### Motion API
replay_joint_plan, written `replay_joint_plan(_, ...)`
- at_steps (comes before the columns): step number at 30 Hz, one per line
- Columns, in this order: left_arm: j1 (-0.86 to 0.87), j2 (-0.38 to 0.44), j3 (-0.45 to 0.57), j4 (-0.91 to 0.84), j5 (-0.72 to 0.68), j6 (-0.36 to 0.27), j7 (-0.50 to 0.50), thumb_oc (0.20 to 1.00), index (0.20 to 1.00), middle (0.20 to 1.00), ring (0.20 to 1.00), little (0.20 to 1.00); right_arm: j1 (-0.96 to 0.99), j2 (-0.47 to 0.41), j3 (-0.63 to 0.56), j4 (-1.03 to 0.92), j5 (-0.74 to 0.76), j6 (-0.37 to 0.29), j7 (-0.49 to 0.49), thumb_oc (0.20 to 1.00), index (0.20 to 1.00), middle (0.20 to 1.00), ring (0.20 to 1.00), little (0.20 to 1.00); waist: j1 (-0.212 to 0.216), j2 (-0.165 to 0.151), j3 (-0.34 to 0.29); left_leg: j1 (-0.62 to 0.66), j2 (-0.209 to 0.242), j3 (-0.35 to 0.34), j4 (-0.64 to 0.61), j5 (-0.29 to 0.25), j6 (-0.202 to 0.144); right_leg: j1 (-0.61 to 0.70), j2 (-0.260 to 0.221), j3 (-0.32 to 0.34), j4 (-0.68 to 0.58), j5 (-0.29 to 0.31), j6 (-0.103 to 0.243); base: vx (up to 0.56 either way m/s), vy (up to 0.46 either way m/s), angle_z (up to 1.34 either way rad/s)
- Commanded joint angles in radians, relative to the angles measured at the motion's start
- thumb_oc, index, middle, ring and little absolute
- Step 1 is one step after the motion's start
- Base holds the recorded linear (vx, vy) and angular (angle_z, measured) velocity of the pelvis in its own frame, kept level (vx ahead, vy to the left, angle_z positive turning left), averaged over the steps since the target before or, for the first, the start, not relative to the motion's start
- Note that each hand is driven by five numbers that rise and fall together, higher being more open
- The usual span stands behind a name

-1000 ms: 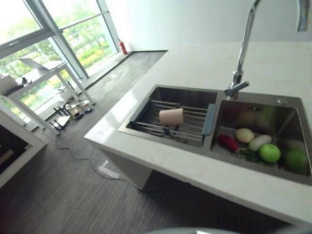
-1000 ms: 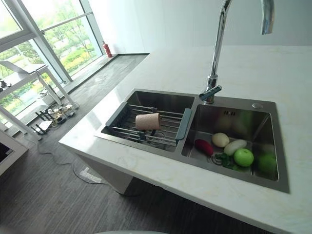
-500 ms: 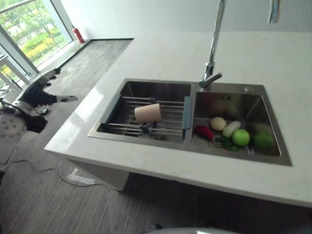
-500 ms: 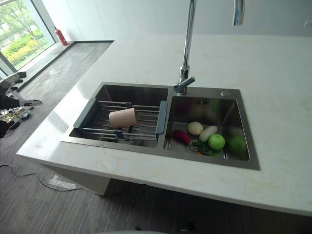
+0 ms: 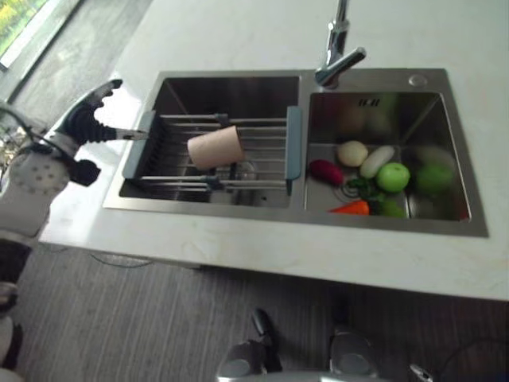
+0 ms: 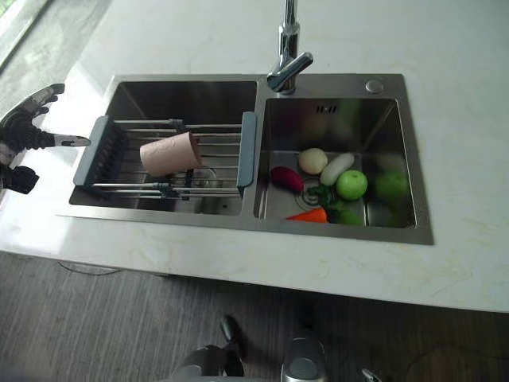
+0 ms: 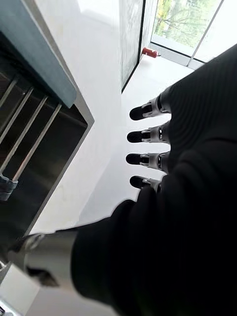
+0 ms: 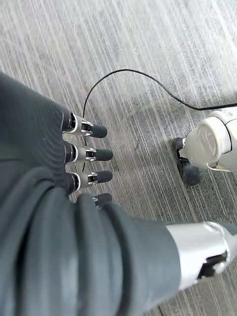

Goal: Place the dishes in the dishwasher.

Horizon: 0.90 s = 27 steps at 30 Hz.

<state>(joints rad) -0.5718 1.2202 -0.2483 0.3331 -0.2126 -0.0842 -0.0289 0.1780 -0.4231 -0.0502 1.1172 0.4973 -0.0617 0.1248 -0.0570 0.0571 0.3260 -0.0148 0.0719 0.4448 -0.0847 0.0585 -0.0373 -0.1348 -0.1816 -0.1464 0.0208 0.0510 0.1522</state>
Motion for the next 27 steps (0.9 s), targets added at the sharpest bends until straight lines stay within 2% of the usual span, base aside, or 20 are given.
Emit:
replay_joint_plan(1,-0.127,0.005,0.024,0.051,0.023,-0.034,0.093,1.000,1.000,1.000,1.000,1.000,-0.004,-0.020,0.018,-0.003,0.074,-0.017,0.015,1.000,1.000,1.000,1.000,1.000,-0.006,-0.018,-0.012,-0.102,0.003,-0.056,0.210,-0.136,0.005,-0.038,-0.048,-0.086,0.074,-0.036,0.068,-0.07,-0.020,0.02)
replay_joint_plan(6,-0.198,-0.012,-0.028,0.024,0.035,-0.040,0.106,1.000,1.000,1.000,1.000,1.000,-0.023,-0.022,0.023,0.008,0.089,-0.025,0.027,1.000,1.000,1.000,1.000,1.000,-0.007,-0.027,0.014,-0.125,0.012,-0.061,0.219,-0.131,-0.003,-0.065,-0.044,-0.086,0.078,-0.029,0.063,-0.04,-0.039,-0.04)
replay_joint_plan(14,-0.212,-0.053,-0.056,-0.049,0.057,-0.008,0.094,1.000,1.000,1.000,1.000,1.000,-0.040,-0.019,0.024,0.016,0.096,-0.031,0.032,1.000,1.000,1.000,1.000,1.000,-0.010,-0.026,0.026,-0.138,0.013,-0.064,0.214,-0.122,-0.013,-0.080,-0.046,-0.095,0.074,-0.022,0.063,0.00,-0.019,-0.01)
replay_joint_plan(20,-0.227,-0.062,-0.084,-0.066,0.057,-0.011,0.078,1.000,1.000,1.000,1.000,1.000,-0.046,-0.020,0.024,0.017,0.097,-0.033,0.036,1.000,1.000,1.000,1.000,1.000,-0.016,-0.024,0.032,-0.141,0.014,-0.059,0.217,-0.123,-0.016,-0.090,-0.053,-0.095,0.077,-0.018,0.064,0.00,-0.001,-0.01)
replay_joint_plan(27,-0.201,-0.084,-0.080,-0.139,0.073,0.026,0.023,1.000,1.000,1.000,1.000,1.000,-0.051,-0.011,0.021,0.018,0.105,-0.036,0.029,1.000,1.000,1.000,1.000,1.000,-0.014,-0.021,0.039,-0.143,0.011,-0.057,0.222,-0.128,-0.018,-0.095,-0.061,-0.099,0.080,-0.015,0.067,0.00,-0.002,-0.01)
